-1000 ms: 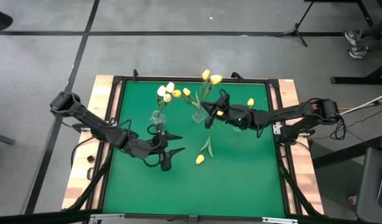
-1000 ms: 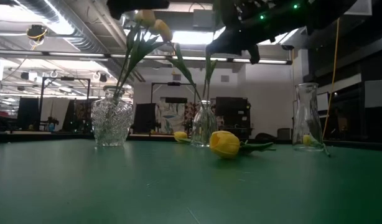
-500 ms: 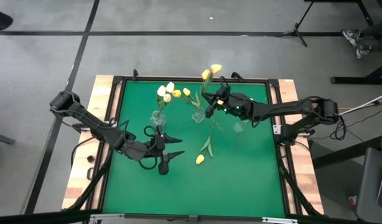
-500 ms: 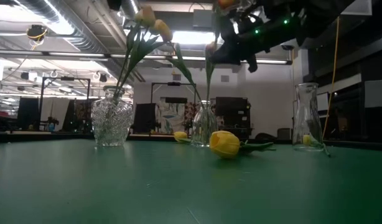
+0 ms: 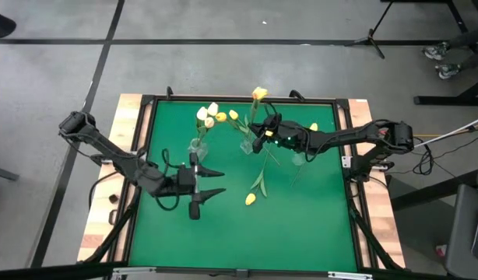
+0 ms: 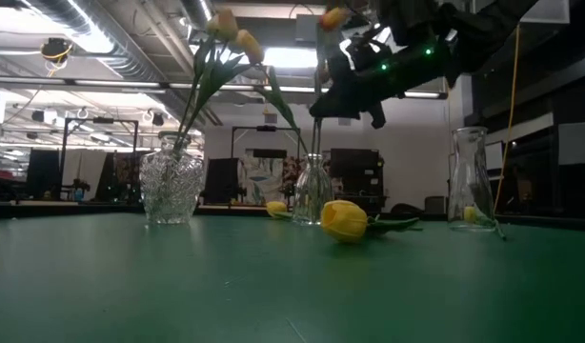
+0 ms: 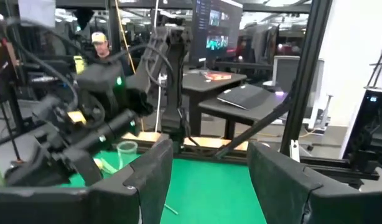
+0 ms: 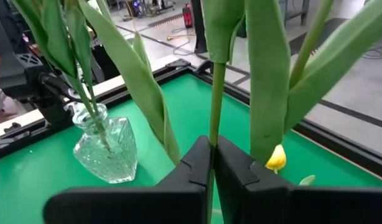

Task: Sort flowers into vase by color
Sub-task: Put the yellow with orange flower into the center transparent vase, then put the top left yellow flower into the right transparent vase

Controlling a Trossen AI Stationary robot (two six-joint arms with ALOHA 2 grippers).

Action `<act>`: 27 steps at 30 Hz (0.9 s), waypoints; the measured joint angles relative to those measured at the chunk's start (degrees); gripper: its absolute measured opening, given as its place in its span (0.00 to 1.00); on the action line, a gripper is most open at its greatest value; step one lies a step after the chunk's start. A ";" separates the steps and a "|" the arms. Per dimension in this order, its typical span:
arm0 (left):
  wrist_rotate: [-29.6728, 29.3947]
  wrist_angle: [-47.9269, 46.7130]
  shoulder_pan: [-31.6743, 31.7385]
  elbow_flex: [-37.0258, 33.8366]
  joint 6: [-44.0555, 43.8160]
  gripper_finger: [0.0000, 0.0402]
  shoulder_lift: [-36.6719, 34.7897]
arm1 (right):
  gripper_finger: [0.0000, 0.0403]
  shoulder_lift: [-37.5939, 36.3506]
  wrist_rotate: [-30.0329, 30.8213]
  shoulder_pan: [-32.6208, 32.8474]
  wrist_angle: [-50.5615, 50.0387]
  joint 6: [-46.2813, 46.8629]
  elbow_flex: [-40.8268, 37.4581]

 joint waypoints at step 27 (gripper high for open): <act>-12.26 -9.60 -2.64 -0.02 -0.16 0.51 -2.04 | 0.44 -5.84 -3.98 0.00 -15.94 -0.99 0.00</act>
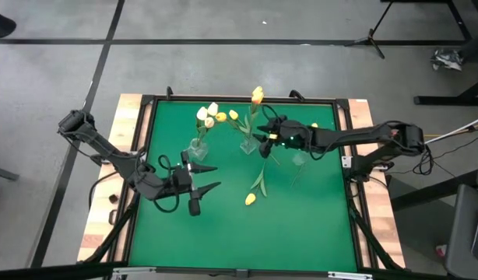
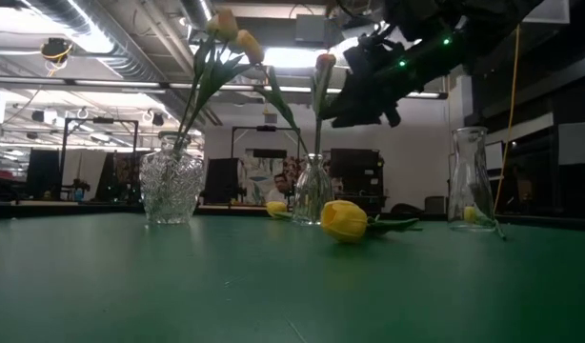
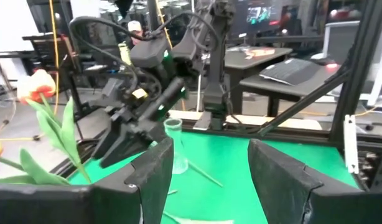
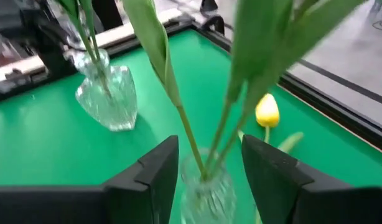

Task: Sort flowers into vase by color
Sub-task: Put the top left yellow flower into the right transparent vase

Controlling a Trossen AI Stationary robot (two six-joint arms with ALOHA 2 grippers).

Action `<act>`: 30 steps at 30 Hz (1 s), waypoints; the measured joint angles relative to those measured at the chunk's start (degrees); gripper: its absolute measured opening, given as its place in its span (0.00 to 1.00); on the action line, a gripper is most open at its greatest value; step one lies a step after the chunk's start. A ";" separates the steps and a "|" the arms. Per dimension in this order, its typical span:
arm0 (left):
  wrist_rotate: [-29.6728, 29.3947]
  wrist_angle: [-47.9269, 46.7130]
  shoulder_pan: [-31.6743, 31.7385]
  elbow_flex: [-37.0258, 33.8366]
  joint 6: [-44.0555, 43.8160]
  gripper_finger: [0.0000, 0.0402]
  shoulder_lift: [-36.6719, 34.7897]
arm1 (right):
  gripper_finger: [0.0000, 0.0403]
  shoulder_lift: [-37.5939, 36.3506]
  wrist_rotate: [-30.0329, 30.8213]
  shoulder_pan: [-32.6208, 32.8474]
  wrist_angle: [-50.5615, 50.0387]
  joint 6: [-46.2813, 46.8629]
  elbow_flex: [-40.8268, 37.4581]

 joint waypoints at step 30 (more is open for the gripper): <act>-0.44 -4.16 0.27 0.00 -3.15 0.51 0.00 | 0.44 10.17 0.76 -3.63 -15.55 3.61 0.02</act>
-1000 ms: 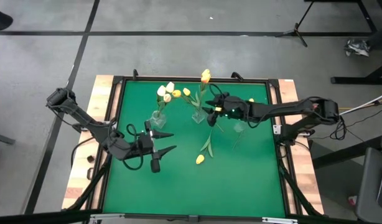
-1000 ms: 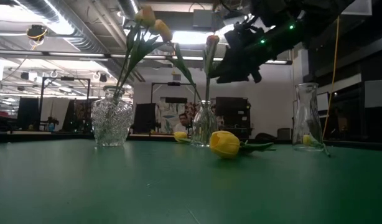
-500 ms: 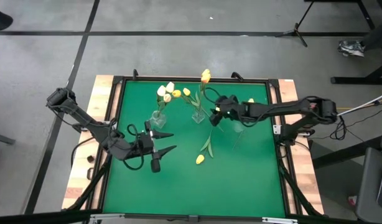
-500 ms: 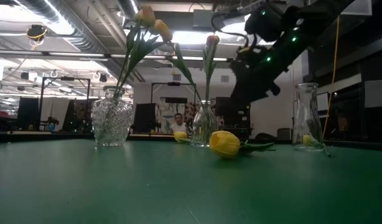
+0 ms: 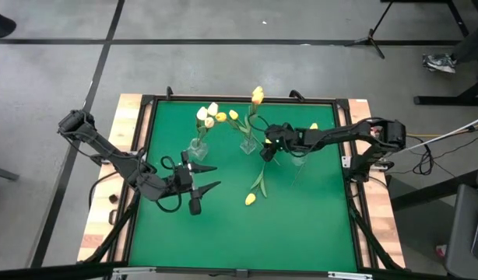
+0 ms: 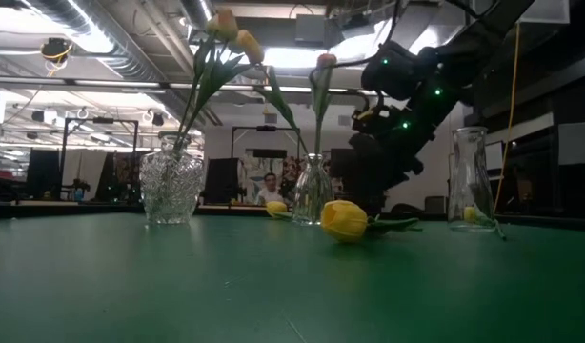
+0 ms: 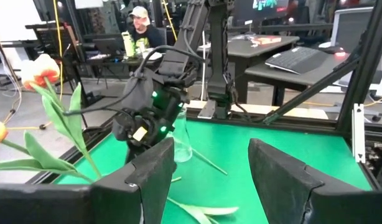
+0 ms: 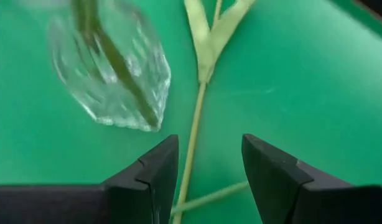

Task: Sort flowers into vase by color
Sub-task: Put the top left yellow flower into the right transparent vase

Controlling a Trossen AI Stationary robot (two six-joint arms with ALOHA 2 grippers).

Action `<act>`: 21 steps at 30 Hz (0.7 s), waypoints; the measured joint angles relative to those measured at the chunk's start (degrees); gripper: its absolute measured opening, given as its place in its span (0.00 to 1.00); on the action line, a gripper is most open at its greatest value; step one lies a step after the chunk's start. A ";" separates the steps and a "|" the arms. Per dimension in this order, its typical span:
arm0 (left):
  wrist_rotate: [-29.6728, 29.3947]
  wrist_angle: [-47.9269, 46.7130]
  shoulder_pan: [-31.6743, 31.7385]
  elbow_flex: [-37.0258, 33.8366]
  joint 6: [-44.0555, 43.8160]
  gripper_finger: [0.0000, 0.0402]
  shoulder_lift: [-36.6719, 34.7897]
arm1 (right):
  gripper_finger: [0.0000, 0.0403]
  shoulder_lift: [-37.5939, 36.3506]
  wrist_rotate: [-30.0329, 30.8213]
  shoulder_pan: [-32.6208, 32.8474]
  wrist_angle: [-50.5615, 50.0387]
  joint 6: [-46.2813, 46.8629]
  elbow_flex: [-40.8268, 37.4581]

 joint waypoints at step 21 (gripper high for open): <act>-0.44 -0.15 0.00 0.00 -1.38 0.51 0.00 | 0.44 1.35 -0.29 1.56 0.18 -0.21 -0.11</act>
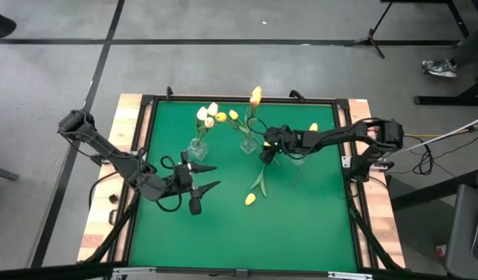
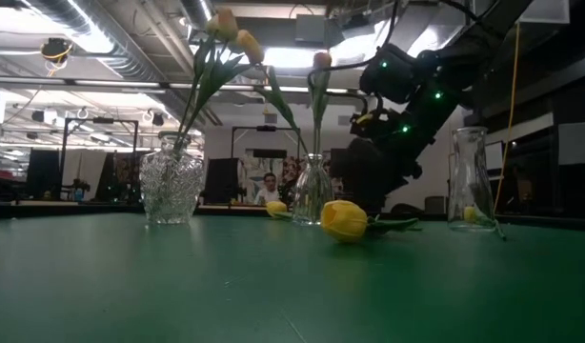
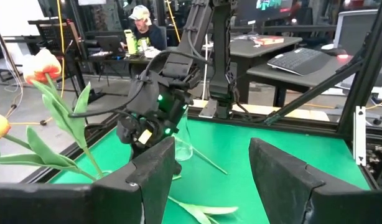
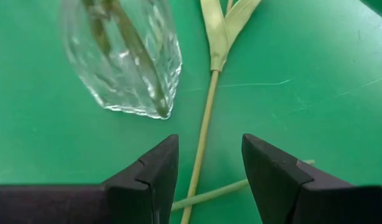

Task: Sort flowers into vase by color
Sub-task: Put the top left yellow flower into the right transparent vase

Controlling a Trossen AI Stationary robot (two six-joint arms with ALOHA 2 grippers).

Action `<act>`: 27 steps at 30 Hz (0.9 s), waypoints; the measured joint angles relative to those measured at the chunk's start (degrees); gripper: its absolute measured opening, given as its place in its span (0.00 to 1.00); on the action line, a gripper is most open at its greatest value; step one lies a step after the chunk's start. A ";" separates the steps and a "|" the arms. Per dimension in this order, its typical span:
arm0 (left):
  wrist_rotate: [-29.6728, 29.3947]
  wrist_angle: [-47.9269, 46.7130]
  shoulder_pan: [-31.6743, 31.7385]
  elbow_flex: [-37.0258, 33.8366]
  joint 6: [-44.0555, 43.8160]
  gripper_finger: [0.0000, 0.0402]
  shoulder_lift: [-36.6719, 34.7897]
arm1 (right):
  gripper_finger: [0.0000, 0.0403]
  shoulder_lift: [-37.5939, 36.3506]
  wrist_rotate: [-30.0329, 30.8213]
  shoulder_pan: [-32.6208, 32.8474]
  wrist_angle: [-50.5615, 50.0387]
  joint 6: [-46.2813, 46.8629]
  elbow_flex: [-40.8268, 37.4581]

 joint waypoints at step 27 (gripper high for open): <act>-0.46 -2.16 -0.02 0.00 -1.62 0.51 0.02 | 0.44 7.04 1.10 1.74 6.35 -1.43 -0.02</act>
